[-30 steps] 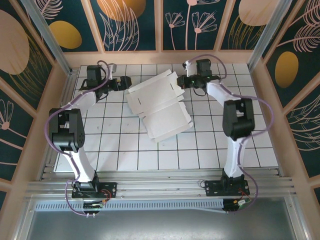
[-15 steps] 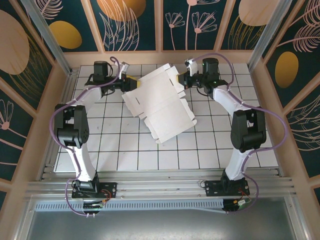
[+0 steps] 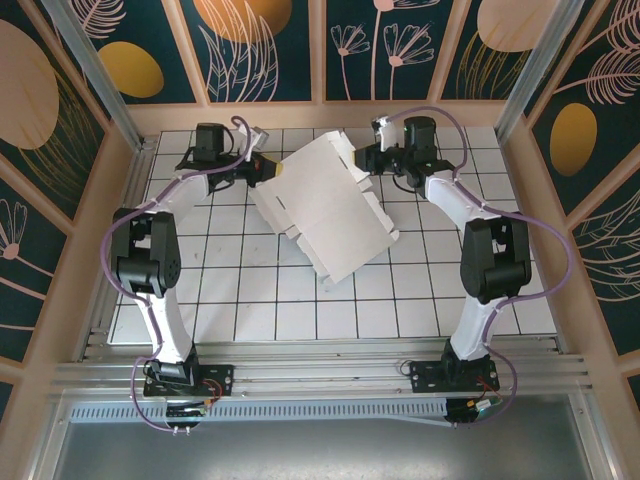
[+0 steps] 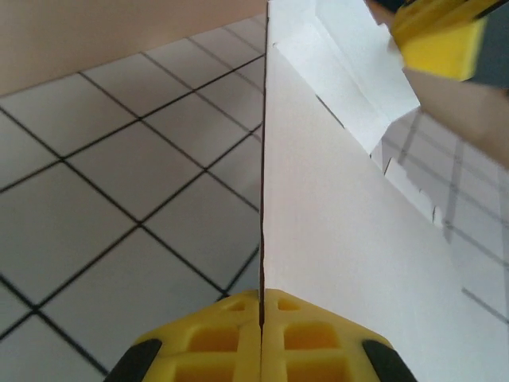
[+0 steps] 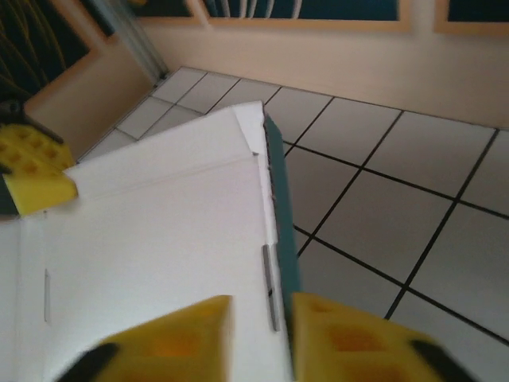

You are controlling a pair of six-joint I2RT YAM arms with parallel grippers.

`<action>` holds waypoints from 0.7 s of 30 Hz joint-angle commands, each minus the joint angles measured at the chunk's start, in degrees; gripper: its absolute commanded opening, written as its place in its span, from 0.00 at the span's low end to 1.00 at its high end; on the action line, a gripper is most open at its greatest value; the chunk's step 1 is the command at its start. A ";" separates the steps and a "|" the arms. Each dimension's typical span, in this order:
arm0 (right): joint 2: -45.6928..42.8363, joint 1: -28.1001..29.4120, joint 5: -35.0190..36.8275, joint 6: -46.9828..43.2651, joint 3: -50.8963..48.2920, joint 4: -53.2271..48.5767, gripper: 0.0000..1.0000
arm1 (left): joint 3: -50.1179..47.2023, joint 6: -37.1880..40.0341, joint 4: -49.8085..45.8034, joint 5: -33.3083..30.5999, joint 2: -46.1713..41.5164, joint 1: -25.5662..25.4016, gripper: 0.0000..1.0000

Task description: Fold the paper box

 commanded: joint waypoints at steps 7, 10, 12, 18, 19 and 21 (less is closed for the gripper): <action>-14.74 -0.04 18.89 39.54 -9.11 2.91 0.60 | -10.02 28.36 12.07 -25.66 -11.47 -9.42 0.00; -13.95 1.61 14.70 50.90 -9.89 2.78 0.60 | -14.09 36.81 16.29 -30.87 -12.02 -13.41 0.00; -12.61 3.48 12.53 56.23 -9.53 3.99 0.61 | -15.78 41.07 18.81 -34.92 -11.21 -15.89 0.00; -7.42 7.95 11.55 63.26 -10.10 11.16 0.64 | -16.04 44.30 21.66 -40.51 -8.72 -19.53 0.00; -6.68 8.20 11.41 64.24 -10.08 11.65 0.64 | -16.48 44.82 22.61 -41.08 -8.74 -20.02 0.00; -5.79 8.66 12.31 66.54 -10.10 11.25 0.64 | -17.58 45.79 25.31 -43.17 -8.49 -20.91 0.00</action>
